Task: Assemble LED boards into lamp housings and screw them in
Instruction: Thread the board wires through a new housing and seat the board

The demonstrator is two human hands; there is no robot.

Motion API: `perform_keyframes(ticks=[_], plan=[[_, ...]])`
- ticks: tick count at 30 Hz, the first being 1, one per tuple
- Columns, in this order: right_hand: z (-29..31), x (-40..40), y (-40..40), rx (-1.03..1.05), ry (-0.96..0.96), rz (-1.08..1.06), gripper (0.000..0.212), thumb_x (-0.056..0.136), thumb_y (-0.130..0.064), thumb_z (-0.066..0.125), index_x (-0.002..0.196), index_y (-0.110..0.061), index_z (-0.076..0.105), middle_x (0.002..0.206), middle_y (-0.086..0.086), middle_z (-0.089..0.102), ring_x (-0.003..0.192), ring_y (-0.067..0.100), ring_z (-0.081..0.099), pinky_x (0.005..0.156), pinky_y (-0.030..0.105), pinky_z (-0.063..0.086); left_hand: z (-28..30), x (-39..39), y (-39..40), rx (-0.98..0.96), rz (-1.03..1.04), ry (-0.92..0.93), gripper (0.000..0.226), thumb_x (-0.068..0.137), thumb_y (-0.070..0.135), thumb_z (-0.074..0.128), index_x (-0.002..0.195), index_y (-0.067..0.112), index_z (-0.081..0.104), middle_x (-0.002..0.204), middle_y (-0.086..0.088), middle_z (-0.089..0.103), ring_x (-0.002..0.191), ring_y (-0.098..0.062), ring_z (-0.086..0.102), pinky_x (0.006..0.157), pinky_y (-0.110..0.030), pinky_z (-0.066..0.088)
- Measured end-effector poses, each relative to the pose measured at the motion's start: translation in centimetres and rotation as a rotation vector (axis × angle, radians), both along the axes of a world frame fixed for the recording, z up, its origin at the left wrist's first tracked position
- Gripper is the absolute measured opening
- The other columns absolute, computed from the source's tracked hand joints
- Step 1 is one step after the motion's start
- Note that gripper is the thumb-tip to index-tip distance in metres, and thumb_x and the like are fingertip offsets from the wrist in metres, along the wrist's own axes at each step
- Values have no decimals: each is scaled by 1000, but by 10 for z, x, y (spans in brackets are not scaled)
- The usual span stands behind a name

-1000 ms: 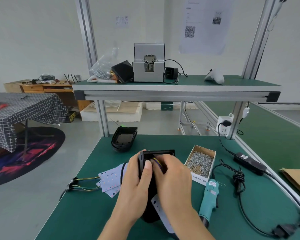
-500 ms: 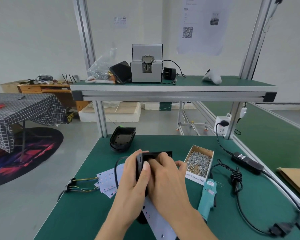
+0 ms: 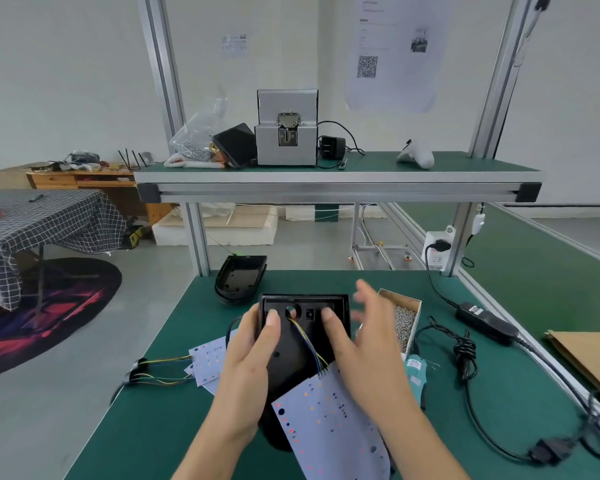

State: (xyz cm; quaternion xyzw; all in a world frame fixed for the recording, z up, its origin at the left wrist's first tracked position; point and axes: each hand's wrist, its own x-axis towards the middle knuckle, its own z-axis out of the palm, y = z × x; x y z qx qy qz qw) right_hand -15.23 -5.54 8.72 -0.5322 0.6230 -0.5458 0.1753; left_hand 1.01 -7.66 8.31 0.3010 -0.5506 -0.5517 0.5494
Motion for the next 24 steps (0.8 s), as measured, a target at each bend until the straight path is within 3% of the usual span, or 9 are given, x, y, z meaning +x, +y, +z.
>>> perform_keyframes(ticks=[2, 5, 8, 11, 14, 16, 19, 24], plan=[[2, -6, -3, 29, -143, 223, 18, 107, -27, 56, 122, -29, 65, 117, -17, 72, 105, -4, 65, 89, 23, 50, 6, 1, 0, 30, -33, 63, 49, 90, 56, 65, 127, 25, 69, 135, -8, 69, 131, -30, 61, 114, -58, 42], [4, -15, -2, 27, -236, 372, 23, 108, -10, 53, 121, -22, 68, 118, -10, 75, 114, 7, 68, 93, 20, 52, 17, 10, -3, 177, -141, 224, 63, 89, 60, 68, 133, 14, 65, 131, -21, 69, 120, -40, 67, 95, -53, 57], [4, -20, 1, 109, -380, 463, 21, 105, -2, 55, 116, -14, 68, 108, -3, 76, 104, 14, 70, 88, 24, 55, 23, 21, -15, 230, -143, 251, 42, 99, 35, 59, 131, 9, 68, 124, -19, 72, 114, -35, 71, 83, -41, 62], [8, -24, 6, 178, -392, 523, 19, 104, -2, 55, 112, -13, 68, 97, -1, 75, 92, 12, 68, 77, 21, 53, 21, 23, -27, 274, -73, 267, 31, 92, 12, 62, 119, 2, 73, 112, -15, 75, 115, -31, 72, 83, -40, 64], [17, -24, 9, 201, -382, 555, 21, 106, -9, 56, 122, -15, 68, 112, 8, 76, 96, 12, 70, 81, 23, 53, 20, 18, -35, 300, 69, 227, 23, 95, -6, 60, 107, 5, 77, 97, -12, 78, 104, -27, 76, 76, -37, 65], [21, -22, 9, 209, -353, 558, 21, 106, -13, 57, 124, -16, 68, 119, 15, 73, 98, 15, 67, 88, 32, 52, 17, 15, -43, 292, 166, 188, 23, 99, -1, 59, 97, 11, 79, 93, -12, 79, 97, -23, 77, 76, -36, 64], [20, -21, 7, 215, -347, 568, 21, 106, -14, 57, 124, -13, 68, 122, 17, 72, 104, 20, 66, 98, 43, 50, 16, 12, -51, 303, 209, 175, 20, 102, 3, 58, 100, 10, 77, 89, -11, 78, 93, -19, 76, 82, -34, 60], [12, -18, 3, 249, -498, 529, 24, 105, -15, 56, 123, -7, 70, 117, 13, 77, 101, 21, 72, 87, 30, 56, 10, 11, -49, 345, 237, 101, 26, 93, -9, 60, 101, 10, 77, 84, -12, 76, 64, -20, 71, 58, -25, 58]])
